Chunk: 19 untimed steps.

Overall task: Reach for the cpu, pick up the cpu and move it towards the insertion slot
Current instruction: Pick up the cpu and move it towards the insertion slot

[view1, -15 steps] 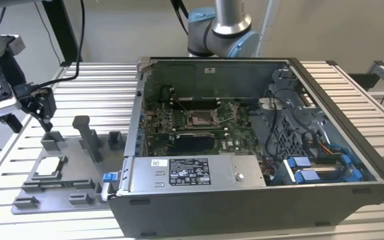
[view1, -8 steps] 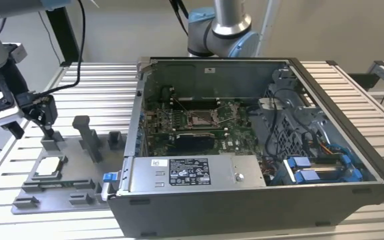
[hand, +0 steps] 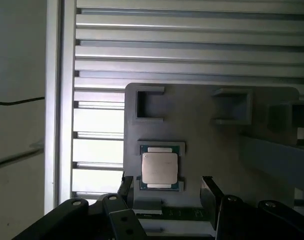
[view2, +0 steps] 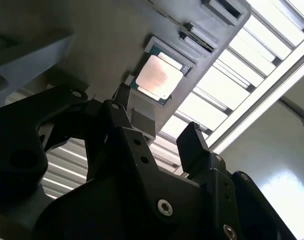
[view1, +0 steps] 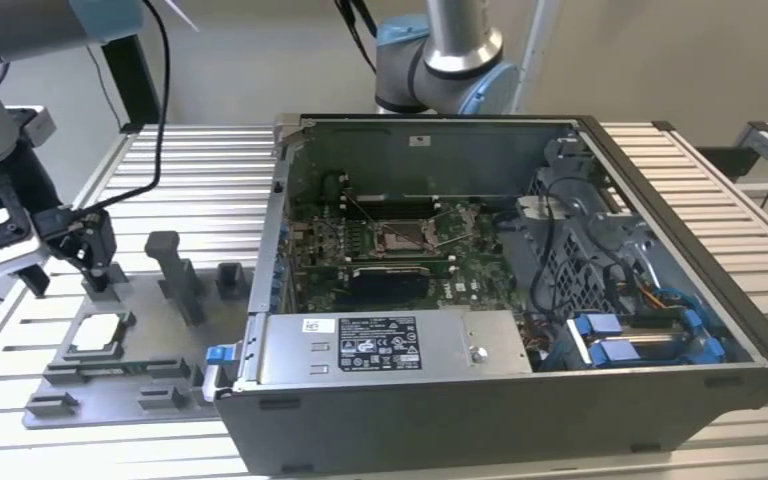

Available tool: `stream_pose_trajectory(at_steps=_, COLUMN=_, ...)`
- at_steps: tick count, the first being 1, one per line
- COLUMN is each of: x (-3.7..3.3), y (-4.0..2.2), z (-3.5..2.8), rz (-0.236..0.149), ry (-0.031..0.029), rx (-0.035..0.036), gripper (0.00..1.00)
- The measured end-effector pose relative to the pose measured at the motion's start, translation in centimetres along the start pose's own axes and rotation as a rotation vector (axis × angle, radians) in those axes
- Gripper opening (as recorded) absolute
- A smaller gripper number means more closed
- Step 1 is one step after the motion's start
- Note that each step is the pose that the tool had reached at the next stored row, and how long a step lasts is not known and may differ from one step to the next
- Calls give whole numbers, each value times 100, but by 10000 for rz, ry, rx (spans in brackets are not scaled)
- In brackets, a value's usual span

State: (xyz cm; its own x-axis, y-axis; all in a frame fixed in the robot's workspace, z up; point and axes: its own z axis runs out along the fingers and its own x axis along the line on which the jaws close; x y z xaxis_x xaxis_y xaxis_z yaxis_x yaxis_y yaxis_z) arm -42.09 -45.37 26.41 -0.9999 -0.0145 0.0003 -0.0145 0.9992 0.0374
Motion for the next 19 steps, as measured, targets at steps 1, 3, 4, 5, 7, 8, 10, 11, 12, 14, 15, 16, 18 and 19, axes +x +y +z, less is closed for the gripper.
stream_pose_trajectory(at_steps=1, x=0, y=-2, z=20, rz=0, ry=-1, rx=0, gripper=100)
stream_pose_trajectory(at_steps=3, x=2, y=-4, z=55, rz=-1, ry=0, rx=0, gripper=100)
stream_pose_trajectory(at_steps=4, x=3, y=-5, z=74, rz=-2, ry=0, rx=0, gripper=100)
stream_pose_trajectory(at_steps=5, x=3, y=-5, z=92, rz=-3, ry=0, rx=0, gripper=100)
stream_pose_trajectory(at_steps=7, x=4, y=-6, z=128, rz=-2, ry=0, rx=0, gripper=100)
stream_pose_trajectory(at_steps=8, x=4, y=-7, z=146, rz=-2, ry=0, rx=0, gripper=100)
stream_pose_trajectory(at_steps=10, x=5, y=-8, z=183, rz=-2, ry=-1, rx=-1, gripper=100)
stream_pose_trajectory(at_steps=11, x=6, y=-9, z=201, rz=-1, ry=0, rx=0, gripper=100)
stream_pose_trajectory(at_steps=12, x=7, y=-10, z=219, rz=-1, ry=-1, rx=-1, gripper=100)
stream_pose_trajectory(at_steps=14, x=17, y=-10, z=255, rz=-2, ry=-1, rx=-1, gripper=100)
stream_pose_trajectory(at_steps=15, x=21, y=-11, z=273, rz=-6, ry=-1, rx=0, gripper=100)
stream_pose_trajectory(at_steps=16, x=24, y=-12, z=291, rz=-17, ry=-1, rx=0, gripper=100)
stream_pose_trajectory(at_steps=18, x=25, y=-14, z=327, rz=-30, ry=-1, rx=-1, gripper=100)
stream_pose_trajectory(at_steps=19, x=25, y=-14, z=345, rz=-30, ry=-1, rx=0, gripper=100)
